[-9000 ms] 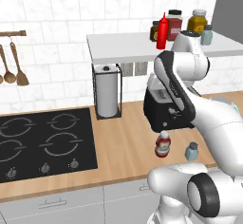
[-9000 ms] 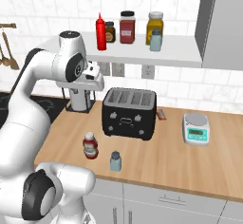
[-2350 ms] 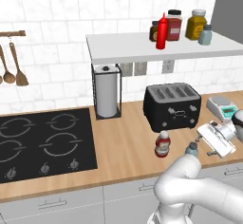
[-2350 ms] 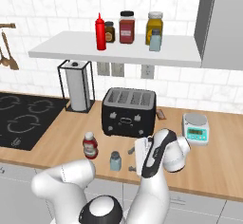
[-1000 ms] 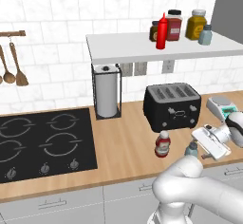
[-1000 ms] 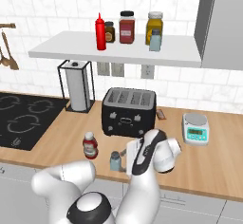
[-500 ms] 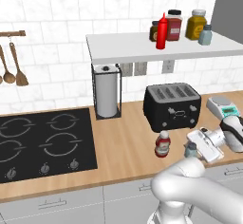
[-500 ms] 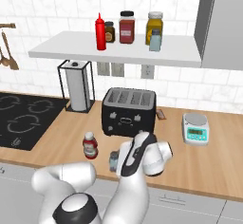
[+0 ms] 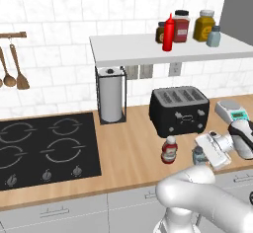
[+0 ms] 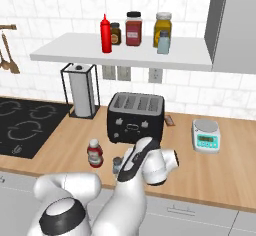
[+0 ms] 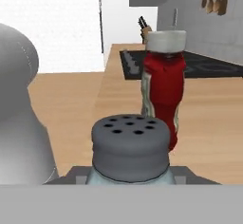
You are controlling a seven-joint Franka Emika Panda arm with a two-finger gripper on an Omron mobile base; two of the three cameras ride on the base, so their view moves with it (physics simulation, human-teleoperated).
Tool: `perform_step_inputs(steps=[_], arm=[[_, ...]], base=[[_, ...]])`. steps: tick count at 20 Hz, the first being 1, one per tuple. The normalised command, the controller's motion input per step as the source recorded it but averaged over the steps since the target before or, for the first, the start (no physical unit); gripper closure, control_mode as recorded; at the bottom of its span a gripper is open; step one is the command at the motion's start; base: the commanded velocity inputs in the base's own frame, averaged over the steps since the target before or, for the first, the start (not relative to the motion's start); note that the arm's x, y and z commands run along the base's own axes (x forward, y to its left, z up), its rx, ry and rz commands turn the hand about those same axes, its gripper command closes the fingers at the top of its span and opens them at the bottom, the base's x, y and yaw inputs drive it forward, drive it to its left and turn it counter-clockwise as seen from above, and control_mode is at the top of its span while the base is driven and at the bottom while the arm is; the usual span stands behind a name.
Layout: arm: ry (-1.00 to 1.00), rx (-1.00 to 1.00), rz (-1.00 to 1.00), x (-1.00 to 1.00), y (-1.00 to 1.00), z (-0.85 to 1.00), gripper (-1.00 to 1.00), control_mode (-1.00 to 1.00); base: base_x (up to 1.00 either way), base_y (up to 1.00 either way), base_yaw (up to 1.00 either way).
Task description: Put the shaker and condiment bottle from the counter next to their counterparts in the cabinet.
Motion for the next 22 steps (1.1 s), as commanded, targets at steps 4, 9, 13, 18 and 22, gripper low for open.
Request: perform_step_inputs(steps=[4, 9, 13, 18, 22], arm=[[0.09, 0.03, -0.24, -0.48, 0.00, 1.00, 1.00, -1.00], [0.00, 0.04, -0.16, -0.67, 0.00, 1.00, 1.00, -1.00], [0.01, 0.00, -0.31, -0.52, 0.00, 1.00, 1.00, -1.00], [0.00, 0.00, -0.42, -0.02, 0.01, 1.00, 1.00, -1.00], [0.03, 0.00, -0.36, 0.00, 0.15, 1.00, 1.00, -1.00]], base=[[0.00, 0.00, 0.00], [0.00, 0.00, 0.00], [0.00, 0.00, 0.00], [0.00, 0.00, 0.00], [0.00, 0.00, 0.00]])
